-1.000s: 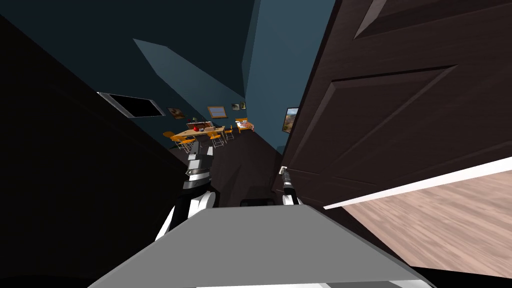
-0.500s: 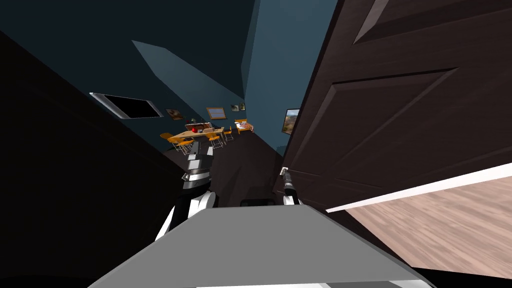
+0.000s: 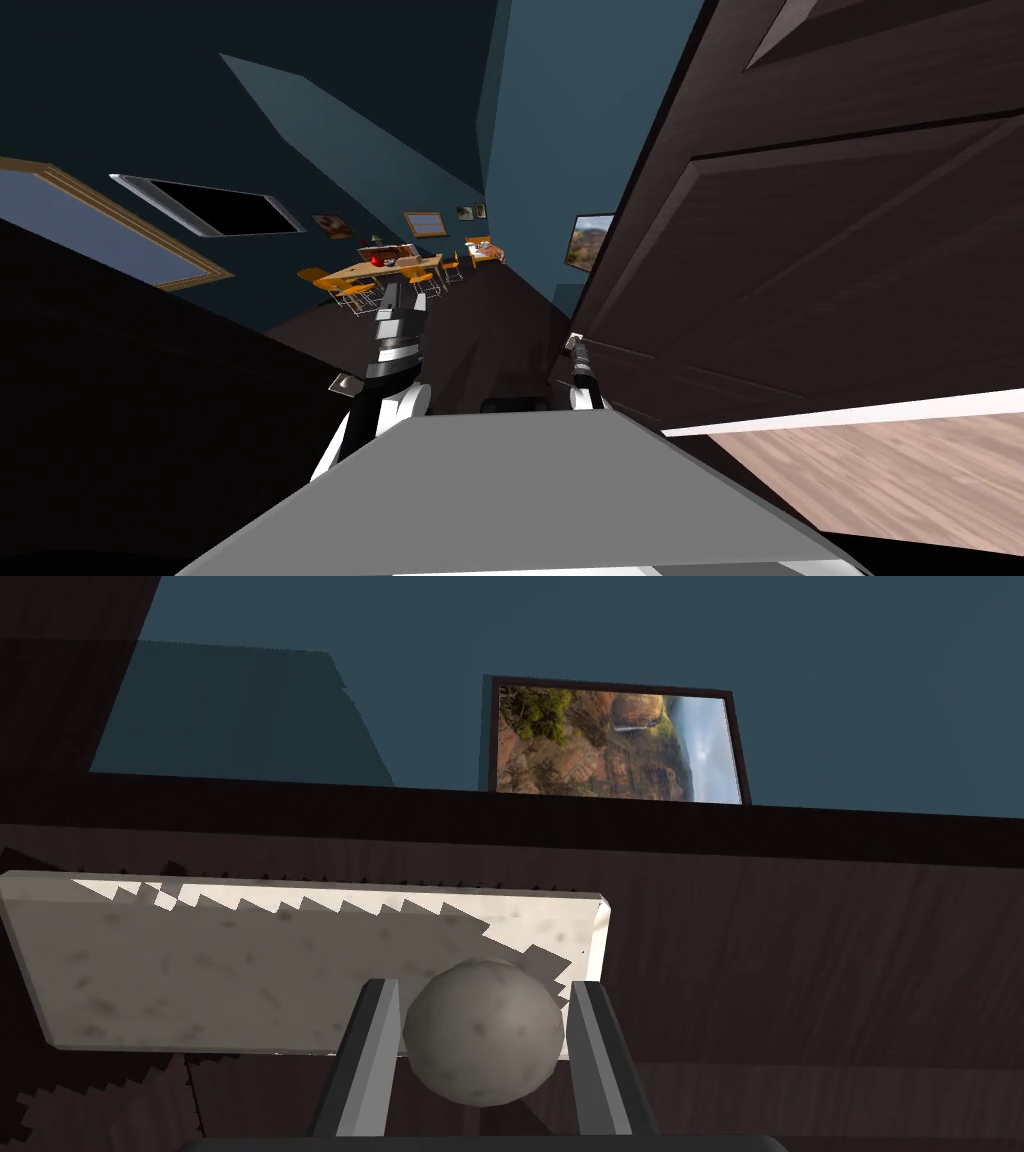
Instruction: Push the door open
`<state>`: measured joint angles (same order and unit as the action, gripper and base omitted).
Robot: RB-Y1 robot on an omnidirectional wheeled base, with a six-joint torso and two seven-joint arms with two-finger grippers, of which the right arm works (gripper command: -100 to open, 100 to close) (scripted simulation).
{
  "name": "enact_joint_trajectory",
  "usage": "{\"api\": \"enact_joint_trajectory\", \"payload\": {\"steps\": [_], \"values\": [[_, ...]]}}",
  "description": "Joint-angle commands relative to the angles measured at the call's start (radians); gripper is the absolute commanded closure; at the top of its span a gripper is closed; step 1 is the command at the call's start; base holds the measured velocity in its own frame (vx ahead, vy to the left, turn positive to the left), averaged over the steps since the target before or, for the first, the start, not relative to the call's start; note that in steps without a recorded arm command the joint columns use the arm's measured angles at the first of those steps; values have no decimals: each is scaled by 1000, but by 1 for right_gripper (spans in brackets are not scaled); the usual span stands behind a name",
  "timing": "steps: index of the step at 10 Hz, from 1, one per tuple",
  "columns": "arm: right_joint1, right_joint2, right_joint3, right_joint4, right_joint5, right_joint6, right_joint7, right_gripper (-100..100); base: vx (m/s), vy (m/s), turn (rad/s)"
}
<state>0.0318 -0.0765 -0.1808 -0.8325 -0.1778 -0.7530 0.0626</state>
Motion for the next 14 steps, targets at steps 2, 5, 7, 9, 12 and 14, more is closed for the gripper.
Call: {"api": "enact_joint_trajectory", "payload": {"steps": [2,5,7,9,12,14], "values": [[-7,-1,-38,7,-19,-2,11,100,207,40,-75],[-4,8,-51,4,-27,6,19,100,176,35,-59],[-3,0,-77,0,-41,7,27,100,170,17,-45],[-1,-4,-98,1,-53,6,33,100,220,-6,-50],[2,-5,-140,2,-77,3,47,100,244,-8,-54],[4,-3,-167,3,-92,2,56,100,227,15,-74]]}}
